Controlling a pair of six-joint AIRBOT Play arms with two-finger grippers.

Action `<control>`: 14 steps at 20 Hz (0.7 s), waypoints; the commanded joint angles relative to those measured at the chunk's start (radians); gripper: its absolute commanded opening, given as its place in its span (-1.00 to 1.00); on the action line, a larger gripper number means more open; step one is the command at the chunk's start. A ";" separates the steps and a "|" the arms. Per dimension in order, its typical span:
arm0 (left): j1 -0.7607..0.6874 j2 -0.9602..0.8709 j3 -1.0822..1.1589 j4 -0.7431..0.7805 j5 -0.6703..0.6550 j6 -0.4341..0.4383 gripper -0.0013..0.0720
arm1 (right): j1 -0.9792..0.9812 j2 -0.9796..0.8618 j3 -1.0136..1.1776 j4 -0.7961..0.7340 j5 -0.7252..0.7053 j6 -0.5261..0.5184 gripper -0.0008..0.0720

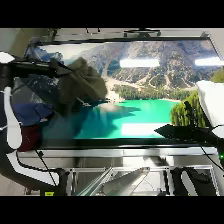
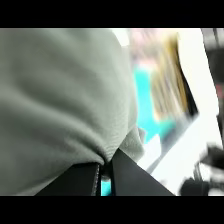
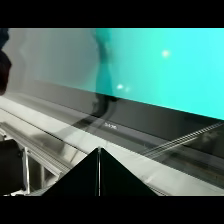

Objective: Fold the shirts.

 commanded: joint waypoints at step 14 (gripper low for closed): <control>-0.184 -0.006 -0.142 0.541 0.023 -0.101 0.98 | 0.122 -0.260 0.213 0.075 -0.237 -0.187 0.38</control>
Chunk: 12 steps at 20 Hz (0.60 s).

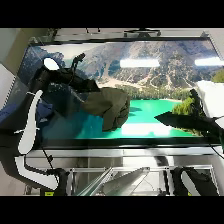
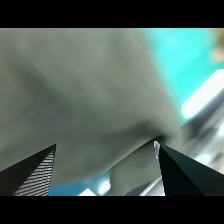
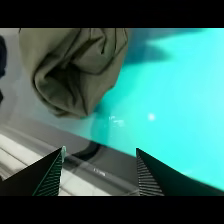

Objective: Fold the shirts.

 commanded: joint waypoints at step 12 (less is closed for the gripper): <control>0.217 -0.199 -0.265 -0.183 0.082 0.129 0.91 | 0.475 -0.897 0.461 0.205 -0.293 -0.142 0.38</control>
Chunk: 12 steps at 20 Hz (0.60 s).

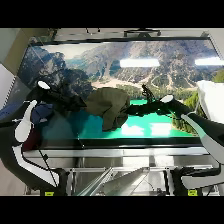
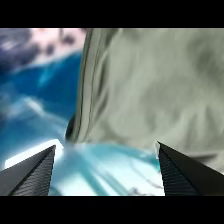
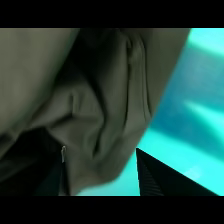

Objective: Fold the shirts.

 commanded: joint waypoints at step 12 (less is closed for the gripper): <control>-0.027 0.013 0.381 -0.094 -0.245 -0.049 -0.97 | -0.143 0.096 0.227 -0.101 0.231 0.096 -0.91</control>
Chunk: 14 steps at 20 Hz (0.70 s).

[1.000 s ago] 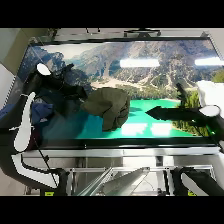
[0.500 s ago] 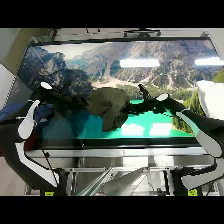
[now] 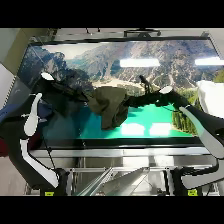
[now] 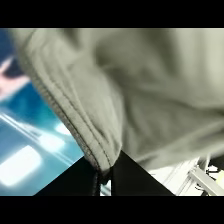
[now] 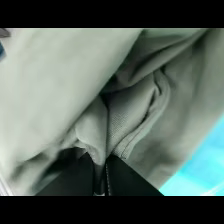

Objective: Fold the shirts.

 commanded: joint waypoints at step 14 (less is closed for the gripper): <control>-0.061 0.893 0.265 0.027 0.238 -0.110 -0.90 | -0.354 0.747 0.629 -0.240 0.286 0.085 -0.91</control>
